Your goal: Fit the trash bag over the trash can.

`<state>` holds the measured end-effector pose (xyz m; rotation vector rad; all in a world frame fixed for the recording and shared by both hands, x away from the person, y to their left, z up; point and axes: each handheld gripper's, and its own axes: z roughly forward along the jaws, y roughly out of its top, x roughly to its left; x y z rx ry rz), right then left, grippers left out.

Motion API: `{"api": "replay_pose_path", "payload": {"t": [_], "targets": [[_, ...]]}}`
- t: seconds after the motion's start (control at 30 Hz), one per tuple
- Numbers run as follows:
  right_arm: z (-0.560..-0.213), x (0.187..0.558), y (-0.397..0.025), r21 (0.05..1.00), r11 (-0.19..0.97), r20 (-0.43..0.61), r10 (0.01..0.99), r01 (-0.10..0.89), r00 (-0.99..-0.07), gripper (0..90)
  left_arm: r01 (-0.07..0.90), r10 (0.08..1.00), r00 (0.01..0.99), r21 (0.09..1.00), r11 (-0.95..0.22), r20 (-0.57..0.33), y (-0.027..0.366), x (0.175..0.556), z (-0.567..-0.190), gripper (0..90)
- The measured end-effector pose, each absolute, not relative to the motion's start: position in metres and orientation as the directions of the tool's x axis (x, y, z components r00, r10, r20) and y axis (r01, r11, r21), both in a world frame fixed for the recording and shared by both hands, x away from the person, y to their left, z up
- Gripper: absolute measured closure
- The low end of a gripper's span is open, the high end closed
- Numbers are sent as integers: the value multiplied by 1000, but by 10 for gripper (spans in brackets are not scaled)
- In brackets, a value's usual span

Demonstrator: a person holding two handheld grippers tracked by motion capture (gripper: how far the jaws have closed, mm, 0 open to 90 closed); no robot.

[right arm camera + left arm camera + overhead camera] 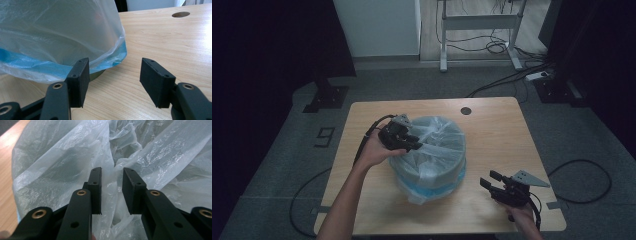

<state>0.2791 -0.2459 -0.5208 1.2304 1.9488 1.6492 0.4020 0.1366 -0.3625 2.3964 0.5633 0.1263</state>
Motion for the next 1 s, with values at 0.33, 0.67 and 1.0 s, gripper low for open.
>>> {"api": "replay_pose_path", "payload": {"t": [0.33,0.67,1.0], "targets": [[-522,280,-245,911,-22,283,761,413,-584,403,361,423,902,691,-626,-87,143,398,-355,579],[-524,280,-242,909,-19,284,762,417,-583,403,314,368,925,725,-613,-89,135,392,-342,530],[-524,280,-245,909,-22,284,764,417,-580,408,261,291,954,683,-682,-75,111,385,-343,633]]}}
